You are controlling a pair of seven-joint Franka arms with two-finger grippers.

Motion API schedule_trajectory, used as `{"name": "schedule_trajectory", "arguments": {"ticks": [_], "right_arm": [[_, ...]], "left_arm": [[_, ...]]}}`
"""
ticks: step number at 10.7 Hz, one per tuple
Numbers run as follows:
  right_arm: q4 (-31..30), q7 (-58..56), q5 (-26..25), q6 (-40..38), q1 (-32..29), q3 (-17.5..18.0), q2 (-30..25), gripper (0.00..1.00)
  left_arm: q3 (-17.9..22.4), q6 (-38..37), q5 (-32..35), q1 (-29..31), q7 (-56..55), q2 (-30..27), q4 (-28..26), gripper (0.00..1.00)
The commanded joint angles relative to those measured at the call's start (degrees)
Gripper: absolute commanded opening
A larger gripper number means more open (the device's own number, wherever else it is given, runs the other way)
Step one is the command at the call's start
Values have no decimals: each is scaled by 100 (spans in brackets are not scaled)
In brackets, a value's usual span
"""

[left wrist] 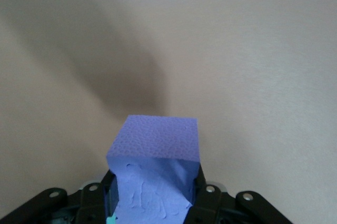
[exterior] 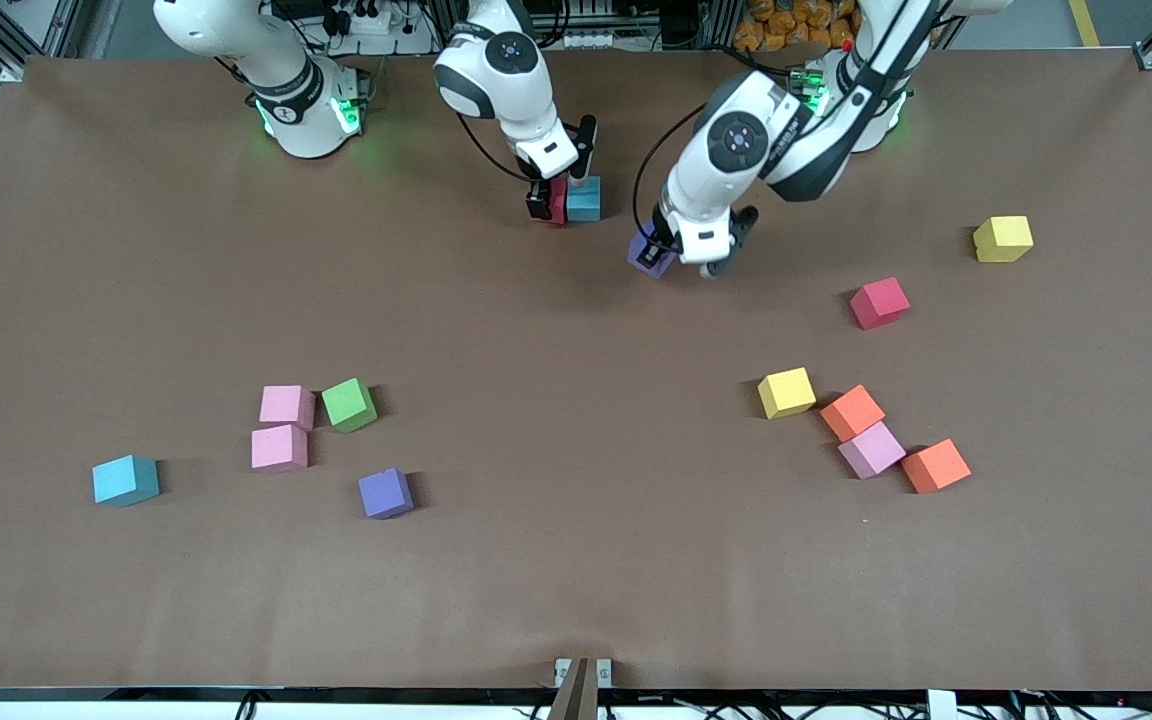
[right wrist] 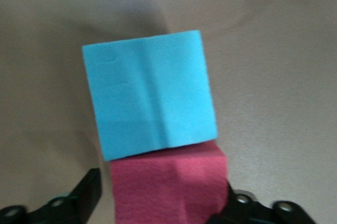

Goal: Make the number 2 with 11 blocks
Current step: 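Place the blue cube beside the cyan cube while the right gripper reaches the green cube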

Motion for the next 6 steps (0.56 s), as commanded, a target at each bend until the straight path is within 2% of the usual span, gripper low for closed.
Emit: {"name": "schedule_trajectory", "arguments": {"ticks": [1,3,6], "right_arm": [[90,-12,99,20,66,-34,33,100],[90,-39,99,-33,22,-52,-142,100],[90,-249,108,-435,-118,-61,-467,100]], "left_arm": [[-111,93,-103,52,-317,-257,-306,11],[-121,93,-103,52,-439,-249,-359,10],[-287,189,-103,43,-1229,-231,-508,9]]}}
